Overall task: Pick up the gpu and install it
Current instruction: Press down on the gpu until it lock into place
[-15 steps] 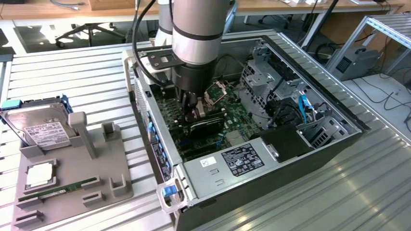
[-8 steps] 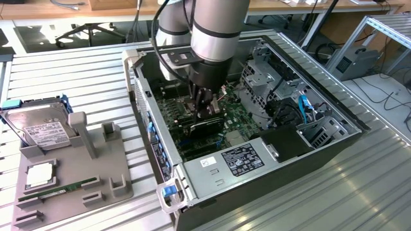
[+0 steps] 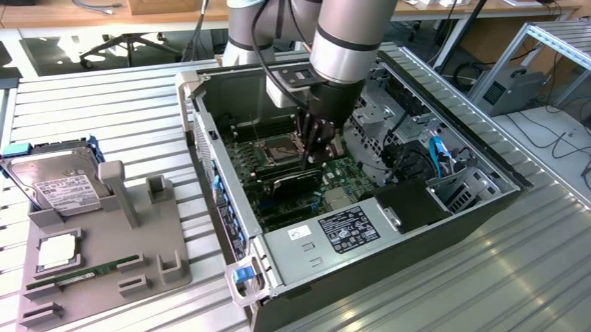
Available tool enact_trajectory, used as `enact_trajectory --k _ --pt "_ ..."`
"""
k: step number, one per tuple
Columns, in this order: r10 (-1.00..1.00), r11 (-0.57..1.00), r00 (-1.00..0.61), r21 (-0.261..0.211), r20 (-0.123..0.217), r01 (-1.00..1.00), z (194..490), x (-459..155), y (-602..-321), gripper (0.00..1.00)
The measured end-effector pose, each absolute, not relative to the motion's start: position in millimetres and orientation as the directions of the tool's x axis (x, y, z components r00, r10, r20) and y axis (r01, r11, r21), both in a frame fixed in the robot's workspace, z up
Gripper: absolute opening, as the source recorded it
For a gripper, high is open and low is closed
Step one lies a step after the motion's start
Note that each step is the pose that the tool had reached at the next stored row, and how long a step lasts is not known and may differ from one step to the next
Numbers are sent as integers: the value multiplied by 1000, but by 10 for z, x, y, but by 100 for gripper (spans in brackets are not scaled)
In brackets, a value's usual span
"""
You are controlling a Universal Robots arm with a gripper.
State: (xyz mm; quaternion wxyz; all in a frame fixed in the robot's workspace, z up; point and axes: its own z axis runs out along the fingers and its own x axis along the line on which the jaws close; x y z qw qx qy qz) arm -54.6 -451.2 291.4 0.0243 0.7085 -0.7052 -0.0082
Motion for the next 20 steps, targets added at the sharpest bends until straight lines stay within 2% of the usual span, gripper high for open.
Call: enact_trajectory --k 4,20 --pt "-1000 -4 5 53 23 -999 2913 -409 -4512 11" --pt "-1000 -4 5 53 23 -999 2912 -498 -4511 11"
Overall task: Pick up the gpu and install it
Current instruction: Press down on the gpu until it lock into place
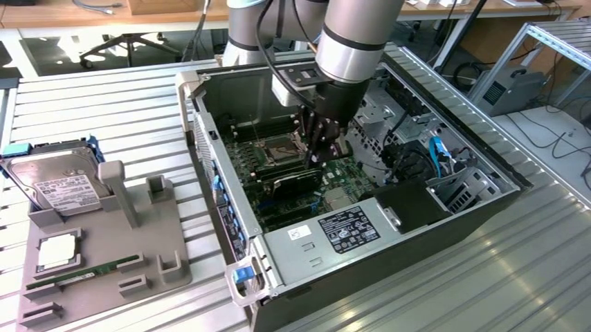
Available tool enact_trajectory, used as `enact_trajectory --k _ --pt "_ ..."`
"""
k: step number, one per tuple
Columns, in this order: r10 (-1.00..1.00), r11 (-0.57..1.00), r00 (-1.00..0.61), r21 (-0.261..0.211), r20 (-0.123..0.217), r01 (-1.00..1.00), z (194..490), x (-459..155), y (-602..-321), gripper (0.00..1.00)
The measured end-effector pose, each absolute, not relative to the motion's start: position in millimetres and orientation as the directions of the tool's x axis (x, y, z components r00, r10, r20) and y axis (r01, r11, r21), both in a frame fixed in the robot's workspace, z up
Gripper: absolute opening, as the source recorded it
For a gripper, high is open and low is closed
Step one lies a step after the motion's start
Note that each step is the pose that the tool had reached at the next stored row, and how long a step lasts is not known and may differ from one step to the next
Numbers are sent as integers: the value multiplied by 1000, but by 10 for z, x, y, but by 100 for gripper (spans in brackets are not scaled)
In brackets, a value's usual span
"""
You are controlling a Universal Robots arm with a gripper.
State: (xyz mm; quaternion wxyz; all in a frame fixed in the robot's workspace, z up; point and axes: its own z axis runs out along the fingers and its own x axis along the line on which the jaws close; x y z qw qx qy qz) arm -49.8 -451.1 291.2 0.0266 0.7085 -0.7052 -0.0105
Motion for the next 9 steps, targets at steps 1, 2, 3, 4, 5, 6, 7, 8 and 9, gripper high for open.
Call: enact_trajectory --k 1,2,3,4,5,6,7,8,9 --pt "-1000 -4 5 53 23 -999 2912 -516 -4511 11" --pt "-1000 -4 5 53 23 -999 2913 -534 -4511 11" --pt "-1000 -4 5 53 23 -999 2912 -564 -4511 11" --pt "-1000 -4 5 53 23 -999 2912 -565 -4511 11" --pt "-1000 -4 5 53 23 -999 2912 -566 -4512 11" --pt "-1000 -4 5 53 23 -999 2913 -567 -4512 11" --pt "-1000 -4 5 53 23 -999 2912 -567 -4512 11" --pt "-1000 -4 5 53 23 -999 2912 -567 -4512 11" --pt "-1000 -4 5 53 23 -999 2912 -567 -4512 11"
